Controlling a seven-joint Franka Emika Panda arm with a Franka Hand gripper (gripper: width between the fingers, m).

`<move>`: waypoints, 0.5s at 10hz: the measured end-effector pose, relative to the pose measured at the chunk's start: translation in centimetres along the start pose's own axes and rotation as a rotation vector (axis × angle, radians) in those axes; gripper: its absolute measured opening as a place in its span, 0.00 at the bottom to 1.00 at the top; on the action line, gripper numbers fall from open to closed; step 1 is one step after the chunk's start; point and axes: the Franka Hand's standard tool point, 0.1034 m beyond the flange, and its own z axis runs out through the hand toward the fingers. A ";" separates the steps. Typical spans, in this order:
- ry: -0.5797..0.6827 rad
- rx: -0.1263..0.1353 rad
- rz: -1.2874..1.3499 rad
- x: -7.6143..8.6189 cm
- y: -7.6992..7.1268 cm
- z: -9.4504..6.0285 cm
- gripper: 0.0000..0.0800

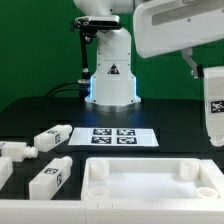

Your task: Assemble desk

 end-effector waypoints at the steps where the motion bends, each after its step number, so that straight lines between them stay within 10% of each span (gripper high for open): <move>1: 0.069 0.001 -0.008 -0.3 -0.1 0.2 0.36; 5: 0.138 -0.022 -0.185 1.1 1.0 0.9 0.36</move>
Offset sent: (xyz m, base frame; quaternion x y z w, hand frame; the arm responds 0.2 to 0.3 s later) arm 0.0000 0.0000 0.0000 0.0000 0.0000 0.0000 1.0000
